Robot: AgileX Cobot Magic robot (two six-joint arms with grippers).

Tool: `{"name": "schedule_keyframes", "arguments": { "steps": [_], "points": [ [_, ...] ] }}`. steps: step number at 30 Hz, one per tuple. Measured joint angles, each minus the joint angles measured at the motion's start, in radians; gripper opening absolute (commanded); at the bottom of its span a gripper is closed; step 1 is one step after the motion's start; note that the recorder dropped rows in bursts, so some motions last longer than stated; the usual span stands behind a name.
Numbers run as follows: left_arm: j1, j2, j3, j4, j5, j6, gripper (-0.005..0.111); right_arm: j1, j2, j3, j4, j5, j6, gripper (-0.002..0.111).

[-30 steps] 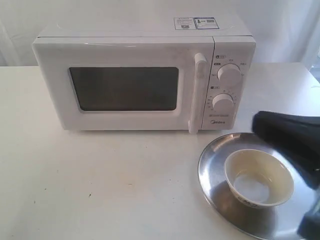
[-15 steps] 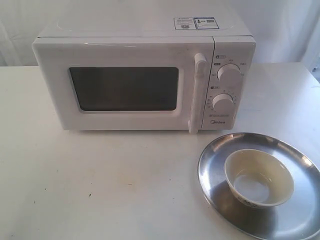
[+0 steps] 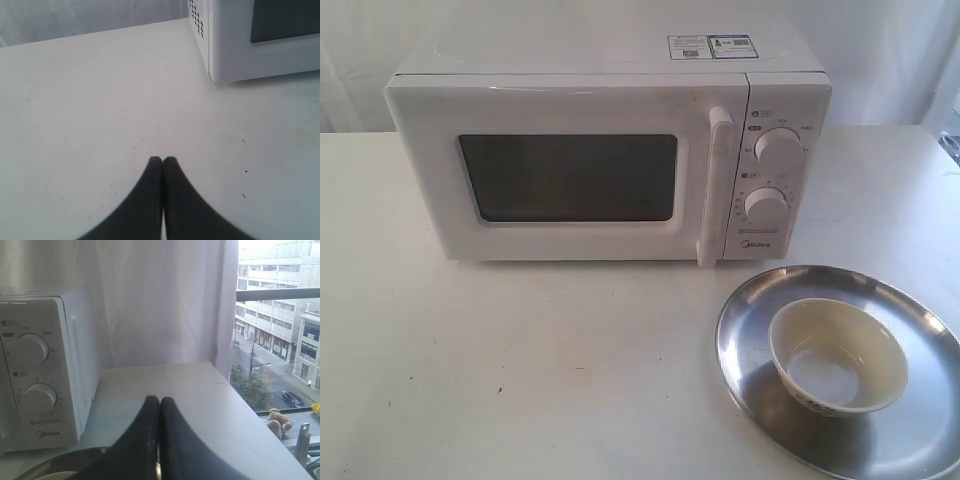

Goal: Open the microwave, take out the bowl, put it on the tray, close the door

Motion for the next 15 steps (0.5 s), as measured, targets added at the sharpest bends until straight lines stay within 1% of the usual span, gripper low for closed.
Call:
{"name": "schedule_keyframes", "arguments": {
  "steps": [15],
  "points": [
    [0.000, 0.000, 0.000, 0.000, 0.000, 0.000, 0.000, -0.002, 0.000, 0.000, 0.000, -0.010, -0.013, 0.000]
  ]
}}
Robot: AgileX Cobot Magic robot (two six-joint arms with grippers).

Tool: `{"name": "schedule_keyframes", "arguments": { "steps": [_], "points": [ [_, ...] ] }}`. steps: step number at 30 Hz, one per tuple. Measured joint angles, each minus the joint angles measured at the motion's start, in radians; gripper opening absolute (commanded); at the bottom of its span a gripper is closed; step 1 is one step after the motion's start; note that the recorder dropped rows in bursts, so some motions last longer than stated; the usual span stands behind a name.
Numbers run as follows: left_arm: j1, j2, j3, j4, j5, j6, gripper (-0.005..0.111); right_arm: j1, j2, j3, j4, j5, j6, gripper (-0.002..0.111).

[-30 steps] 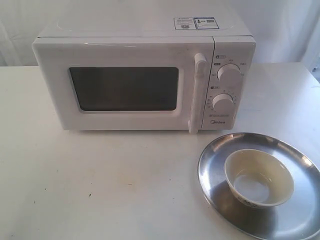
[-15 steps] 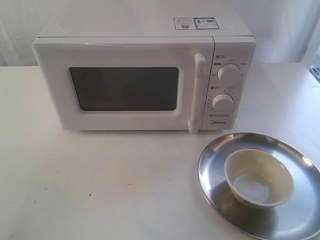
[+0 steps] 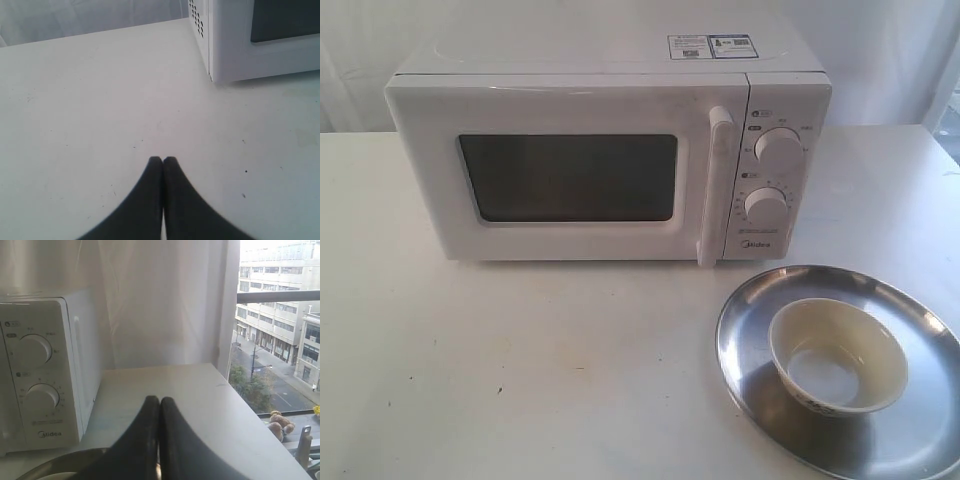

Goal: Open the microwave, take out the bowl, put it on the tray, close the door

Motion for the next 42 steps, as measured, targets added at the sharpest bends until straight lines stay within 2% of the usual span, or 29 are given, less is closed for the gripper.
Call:
{"name": "schedule_keyframes", "arguments": {
  "steps": [4, 10, 14, 19, 22, 30, 42],
  "points": [
    [0.000, 0.000, 0.000, 0.000, 0.000, 0.000, 0.000, 0.000, 0.000, 0.000, 0.047, 0.000, -0.075, 0.000],
    [0.000, 0.000, 0.000, 0.000, 0.000, 0.000, 0.000, 0.000, 0.000, 0.000, 0.295, 0.000, -0.333, 0.000],
    [0.000, 0.000, 0.000, 0.000, 0.000, 0.000, 0.000, 0.000, 0.000, 0.000, 0.515, 0.000, -0.553, 0.000],
    [0.000, 0.000, 0.000, 0.000, 0.000, 0.000, 0.000, 0.000, 0.000, 0.000, 0.853, 0.000, -0.924, 0.000],
    [0.000, 0.000, 0.000, 0.000, 0.000, 0.000, 0.000, 0.000, 0.000, 0.000, 1.006, 0.000, -1.065, 0.000],
    [0.000, 0.000, 0.000, 0.000, 0.000, 0.000, 0.000, 0.000, 0.000, 0.000, 1.086, 0.053, -1.196, 0.000],
    [0.000, 0.000, 0.000, 0.000, 0.000, 0.000, 0.000, -0.036, 0.000, 0.000, 1.092, 0.116, -1.204, 0.000]
  ]
}}
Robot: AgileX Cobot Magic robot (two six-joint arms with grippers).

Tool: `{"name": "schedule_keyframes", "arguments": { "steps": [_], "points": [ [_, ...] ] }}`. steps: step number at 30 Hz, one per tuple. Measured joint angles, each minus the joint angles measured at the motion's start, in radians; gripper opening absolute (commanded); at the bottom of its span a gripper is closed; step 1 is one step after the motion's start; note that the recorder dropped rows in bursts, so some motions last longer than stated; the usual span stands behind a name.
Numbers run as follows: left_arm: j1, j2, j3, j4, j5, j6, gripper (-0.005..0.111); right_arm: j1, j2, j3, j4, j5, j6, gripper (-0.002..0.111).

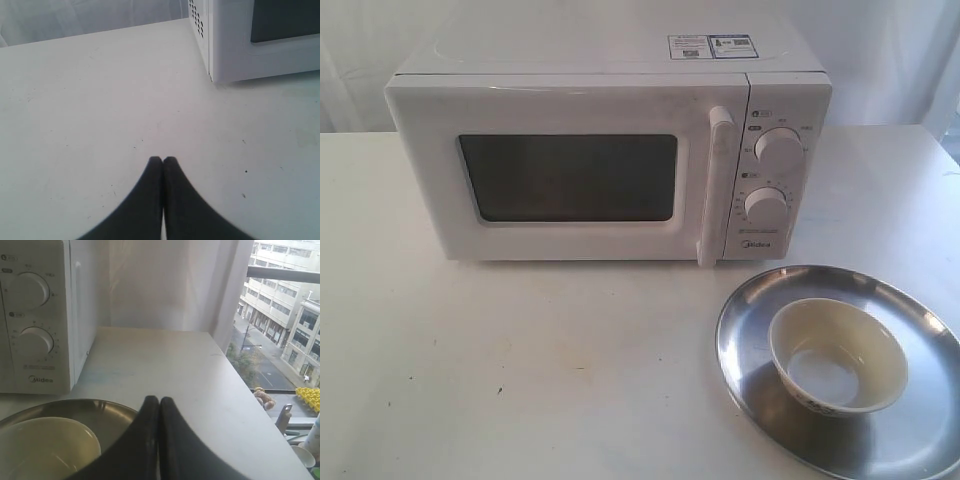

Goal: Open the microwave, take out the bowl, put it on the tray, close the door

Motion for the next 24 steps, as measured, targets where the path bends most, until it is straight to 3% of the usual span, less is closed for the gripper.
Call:
{"name": "schedule_keyframes", "arguments": {
  "steps": [24],
  "points": [
    [0.000, 0.000, 0.000, 0.000, 0.000, 0.000, 0.000, -0.004, 0.000, 0.000, 0.004, 0.040, 0.000, 0.000]
  ]
}}
